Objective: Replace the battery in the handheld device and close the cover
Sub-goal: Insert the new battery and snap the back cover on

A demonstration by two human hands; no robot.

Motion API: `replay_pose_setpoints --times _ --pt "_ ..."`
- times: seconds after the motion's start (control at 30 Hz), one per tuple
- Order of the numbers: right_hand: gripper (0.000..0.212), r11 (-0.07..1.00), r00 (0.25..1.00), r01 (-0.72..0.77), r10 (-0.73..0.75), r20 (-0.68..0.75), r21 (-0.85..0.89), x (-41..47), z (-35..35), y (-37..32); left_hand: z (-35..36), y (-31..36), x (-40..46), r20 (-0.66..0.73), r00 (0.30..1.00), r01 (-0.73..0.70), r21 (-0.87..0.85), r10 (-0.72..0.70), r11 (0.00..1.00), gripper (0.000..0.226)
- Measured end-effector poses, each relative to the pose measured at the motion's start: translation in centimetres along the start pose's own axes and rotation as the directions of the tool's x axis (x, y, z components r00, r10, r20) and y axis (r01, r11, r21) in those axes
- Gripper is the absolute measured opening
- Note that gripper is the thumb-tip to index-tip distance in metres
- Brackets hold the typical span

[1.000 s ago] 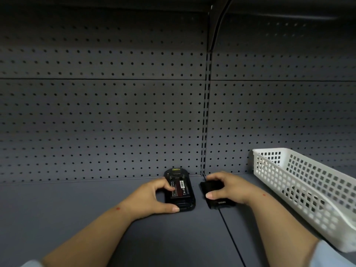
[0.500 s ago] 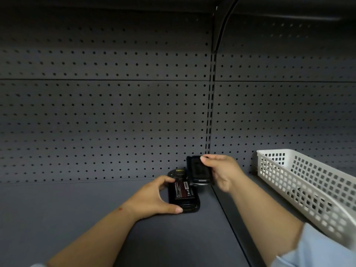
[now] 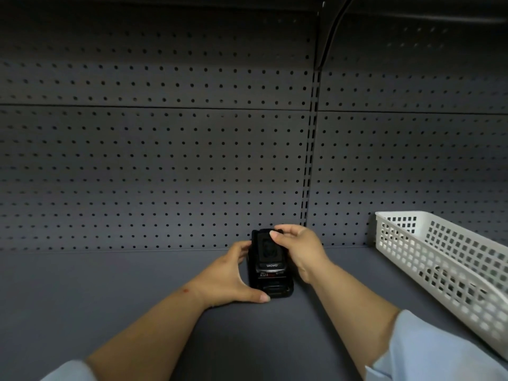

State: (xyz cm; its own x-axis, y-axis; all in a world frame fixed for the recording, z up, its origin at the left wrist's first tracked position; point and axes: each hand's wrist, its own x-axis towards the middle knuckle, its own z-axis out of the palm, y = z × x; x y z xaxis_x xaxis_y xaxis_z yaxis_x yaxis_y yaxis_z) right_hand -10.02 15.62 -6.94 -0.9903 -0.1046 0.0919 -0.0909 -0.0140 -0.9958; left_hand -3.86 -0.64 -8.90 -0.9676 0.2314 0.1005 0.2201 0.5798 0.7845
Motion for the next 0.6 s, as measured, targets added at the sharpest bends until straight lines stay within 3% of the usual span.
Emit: replay_pose_setpoints --times 0.6 --pt "0.03 0.999 0.998 -0.001 0.004 0.067 -0.039 -0.55 -0.34 0.72 0.07 0.43 -0.28 -0.015 1.0 0.025 0.018 -0.025 1.0 0.115"
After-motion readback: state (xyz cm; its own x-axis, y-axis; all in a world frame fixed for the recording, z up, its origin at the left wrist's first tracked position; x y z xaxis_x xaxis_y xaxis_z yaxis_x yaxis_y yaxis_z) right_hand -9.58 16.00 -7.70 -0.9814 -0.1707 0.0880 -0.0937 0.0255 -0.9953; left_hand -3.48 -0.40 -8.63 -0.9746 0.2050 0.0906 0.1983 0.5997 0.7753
